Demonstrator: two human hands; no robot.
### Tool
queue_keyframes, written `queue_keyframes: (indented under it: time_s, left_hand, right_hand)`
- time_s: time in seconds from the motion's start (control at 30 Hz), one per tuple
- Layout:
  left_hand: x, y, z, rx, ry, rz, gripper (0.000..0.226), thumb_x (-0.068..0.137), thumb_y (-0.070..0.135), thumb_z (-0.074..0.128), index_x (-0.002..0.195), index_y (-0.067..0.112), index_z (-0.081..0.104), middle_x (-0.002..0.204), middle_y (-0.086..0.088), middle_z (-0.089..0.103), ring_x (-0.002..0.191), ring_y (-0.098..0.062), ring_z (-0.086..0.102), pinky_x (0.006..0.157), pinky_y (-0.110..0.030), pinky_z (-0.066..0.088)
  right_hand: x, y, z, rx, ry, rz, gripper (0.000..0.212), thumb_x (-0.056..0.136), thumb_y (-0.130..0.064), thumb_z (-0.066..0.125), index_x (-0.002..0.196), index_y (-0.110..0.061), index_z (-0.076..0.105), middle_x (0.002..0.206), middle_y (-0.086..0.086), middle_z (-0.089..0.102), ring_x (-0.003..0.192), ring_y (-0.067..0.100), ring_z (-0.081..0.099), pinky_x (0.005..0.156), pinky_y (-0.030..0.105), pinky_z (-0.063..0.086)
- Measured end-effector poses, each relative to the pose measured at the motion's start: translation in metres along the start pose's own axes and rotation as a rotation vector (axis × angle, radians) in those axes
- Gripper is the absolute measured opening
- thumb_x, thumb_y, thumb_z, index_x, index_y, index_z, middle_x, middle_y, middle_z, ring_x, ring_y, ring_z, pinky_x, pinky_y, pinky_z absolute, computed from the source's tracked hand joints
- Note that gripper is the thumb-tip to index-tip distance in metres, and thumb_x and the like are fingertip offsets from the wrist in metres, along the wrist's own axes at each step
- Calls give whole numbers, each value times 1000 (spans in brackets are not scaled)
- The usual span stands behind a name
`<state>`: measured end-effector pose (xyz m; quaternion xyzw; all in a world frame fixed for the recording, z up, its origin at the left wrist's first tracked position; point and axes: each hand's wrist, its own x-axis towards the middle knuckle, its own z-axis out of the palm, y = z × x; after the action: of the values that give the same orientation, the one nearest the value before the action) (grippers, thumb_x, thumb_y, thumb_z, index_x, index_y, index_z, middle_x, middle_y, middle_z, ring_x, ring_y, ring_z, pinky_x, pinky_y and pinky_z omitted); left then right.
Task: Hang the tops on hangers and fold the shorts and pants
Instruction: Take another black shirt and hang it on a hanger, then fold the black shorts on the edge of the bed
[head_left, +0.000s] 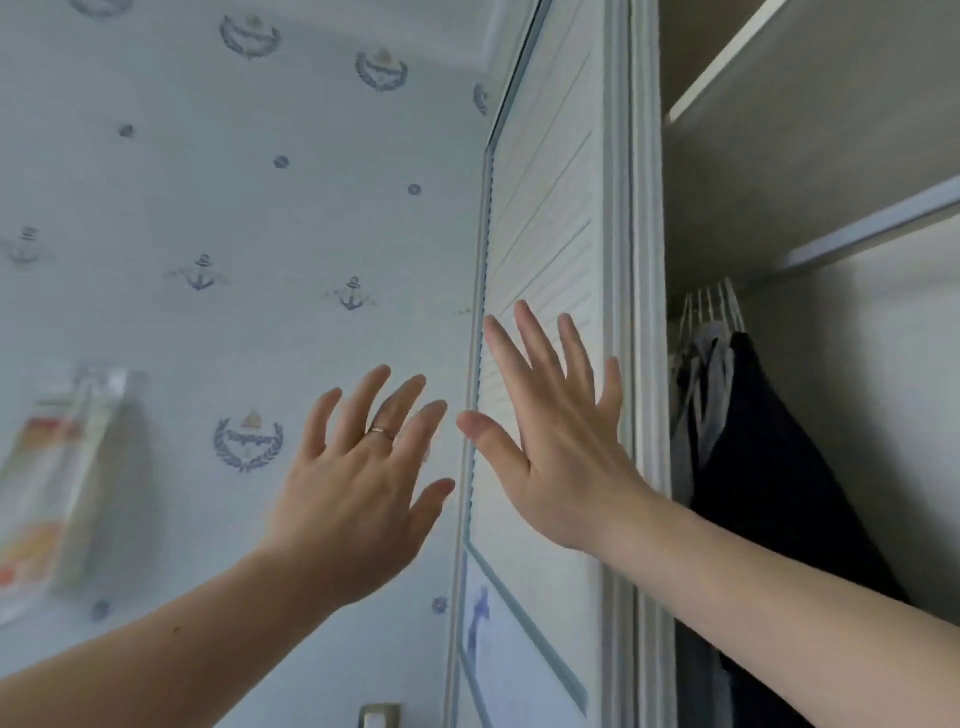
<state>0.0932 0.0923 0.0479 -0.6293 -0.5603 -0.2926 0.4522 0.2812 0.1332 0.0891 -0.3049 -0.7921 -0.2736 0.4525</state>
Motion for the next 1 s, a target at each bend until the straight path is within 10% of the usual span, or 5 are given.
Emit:
queue_keyframes:
  time_s: [0.5, 1.0]
  left_hand:
    - [-320, -282, -212, 376, -364, -407, 73, 97, 66, 16, 159, 32, 5, 169, 2, 0, 154, -23, -16, 122, -51, -6]
    - [-731, -277, -368, 533, -741, -1277, 77, 88, 79, 1, 152, 44, -23, 155, 16, -41, 147, -18, -35, 119, -43, -17]
  right_hand:
    - [-16, -393, 94, 569, -285, -284, 77, 86, -81, 0, 153, -47, -17, 165, -21, -16, 151, 8, -23, 122, 53, -12]
    - [-229, -793, 181, 1028, -853, -736, 82, 84, -80, 5, 157, -44, 0, 167, -17, -1, 154, 12, -10, 121, 49, -9]
